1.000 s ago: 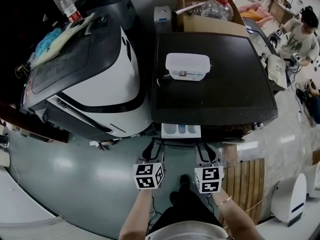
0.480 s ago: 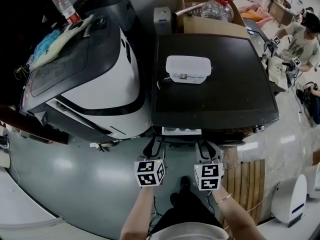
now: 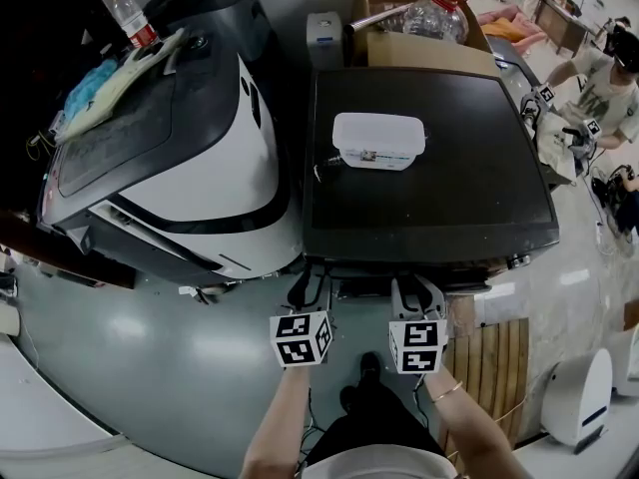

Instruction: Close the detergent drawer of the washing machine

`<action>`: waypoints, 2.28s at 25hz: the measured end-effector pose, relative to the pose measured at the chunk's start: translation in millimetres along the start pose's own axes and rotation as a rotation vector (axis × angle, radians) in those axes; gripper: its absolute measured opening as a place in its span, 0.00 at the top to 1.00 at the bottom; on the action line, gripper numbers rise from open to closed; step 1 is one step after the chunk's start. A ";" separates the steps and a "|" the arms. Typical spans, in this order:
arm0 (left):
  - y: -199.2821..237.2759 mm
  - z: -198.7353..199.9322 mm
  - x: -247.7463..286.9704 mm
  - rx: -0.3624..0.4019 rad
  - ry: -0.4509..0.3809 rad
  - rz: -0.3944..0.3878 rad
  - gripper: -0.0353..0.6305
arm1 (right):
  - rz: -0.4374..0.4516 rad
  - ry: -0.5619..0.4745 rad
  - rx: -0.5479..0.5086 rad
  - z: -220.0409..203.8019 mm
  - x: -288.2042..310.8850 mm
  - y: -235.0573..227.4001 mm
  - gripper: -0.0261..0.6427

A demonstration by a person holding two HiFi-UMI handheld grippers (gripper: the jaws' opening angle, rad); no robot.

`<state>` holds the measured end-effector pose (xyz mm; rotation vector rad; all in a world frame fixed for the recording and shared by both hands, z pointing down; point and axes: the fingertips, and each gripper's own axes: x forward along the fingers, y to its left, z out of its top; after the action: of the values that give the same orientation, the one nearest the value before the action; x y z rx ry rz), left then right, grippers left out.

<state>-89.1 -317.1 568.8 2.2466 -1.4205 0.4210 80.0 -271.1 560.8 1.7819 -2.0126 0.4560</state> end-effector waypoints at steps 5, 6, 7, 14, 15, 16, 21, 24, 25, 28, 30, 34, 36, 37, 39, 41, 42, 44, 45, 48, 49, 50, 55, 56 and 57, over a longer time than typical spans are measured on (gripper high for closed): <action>0.7 3.0 3.6 -0.003 -0.003 -0.003 0.74 | -0.007 -0.003 0.006 2.3 3.7 -1.6 0.81; 0.7 3.4 3.8 -0.003 -0.005 -0.004 0.74 | -0.009 -0.005 0.006 2.3 4.1 -1.8 0.81; 0.9 3.7 4.0 -0.003 -0.005 -0.005 0.74 | -0.010 -0.006 0.007 2.4 4.5 -1.9 0.81; 1.6 3.3 5.2 -0.012 -0.001 -0.007 0.74 | -0.014 0.006 0.019 1.8 5.4 -1.7 0.81; 1.7 3.4 5.3 -0.013 0.000 -0.008 0.74 | -0.015 0.008 0.020 1.6 5.5 -1.7 0.81; 1.7 3.4 5.4 -0.015 0.001 -0.009 0.74 | -0.016 0.010 0.022 1.5 5.4 -1.7 0.81; 1.0 3.2 5.0 -0.021 0.008 -0.011 0.74 | -0.014 0.008 0.033 2.5 3.4 -3.8 0.81; 2.4 4.3 4.2 -0.013 0.012 -0.008 0.74 | -0.008 -0.003 0.035 4.2 0.2 -4.7 0.81; 3.1 5.1 3.1 -0.012 0.010 -0.006 0.74 | -0.007 -0.009 0.033 5.7 -1.3 -4.3 0.81; 3.1 9.3 -2.1 -0.009 -0.001 -0.005 0.74 | -0.004 -0.014 0.030 8.7 -7.8 -3.1 0.81; 2.5 12.3 -7.8 -0.003 -0.010 -0.005 0.74 | -0.004 -0.016 0.036 9.2 -12.9 -2.3 0.81; 2.3 19.2 -22.1 0.012 -0.035 0.005 0.75 | 0.010 -0.036 0.054 13.8 -24.0 1.5 0.81; 1.0 22.5 -29.7 0.018 -0.048 0.004 0.75 | 0.019 -0.051 0.053 16.7 -30.3 3.2 0.81; 0.3 23.6 -33.7 0.020 -0.053 0.003 0.75 | 0.023 -0.058 0.052 17.8 -33.6 4.1 0.81; -1.0 24.7 -42.4 0.019 -0.062 0.000 0.75 | 0.032 -0.072 0.052 20.2 -41.2 6.2 0.81; -2.0 24.9 -52.4 0.020 -0.071 -0.001 0.75 | 0.038 -0.088 0.052 23.4 -49.9 8.7 0.81; -2.3 24.9 -57.8 0.022 -0.075 0.001 0.76 | 0.041 -0.098 0.051 25.3 -54.4 10.0 0.81; -2.1 24.5 -68.9 0.027 -0.085 0.008 0.76 | 0.048 -0.119 0.050 29.5 -63.6 12.9 0.81; -1.9 24.2 -74.5 0.030 -0.091 0.012 0.77 | 0.052 -0.130 0.050 31.6 -68.2 14.4 0.81; -2.0 22.6 -90.8 0.035 -0.107 0.023 0.80 | 0.064 -0.156 0.047 36.2 -82.0 19.2 0.81; -2.4 21.8 -96.1 0.035 -0.112 0.025 0.80 | 0.068 -0.162 0.045 36.9 -86.4 20.9 0.81; -3.0 20.7 -101.3 0.037 -0.115 0.026 0.81 | 0.071 -0.169 0.045 37.5 -90.8 22.7 0.81; -8.5 12.5 -126.4 0.045 -0.118 0.016 0.83 | 0.086 -0.200 0.054 39.6 -114.6 30.8 0.83; -9.1 11.4 -130.9 0.045 -0.120 0.015 0.84 | 0.089 -0.206 0.053 40.2 -118.8 32.3 0.83; -9.4 10.4 -135.0 0.045 -0.124 0.015 0.85 | 0.091 -0.211 0.052 40.5 -122.5 33.7 0.84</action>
<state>-137.7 -215.2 493.4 2.3349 -1.5050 0.3262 55.0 -182.1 464.7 1.8419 -2.2520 0.3630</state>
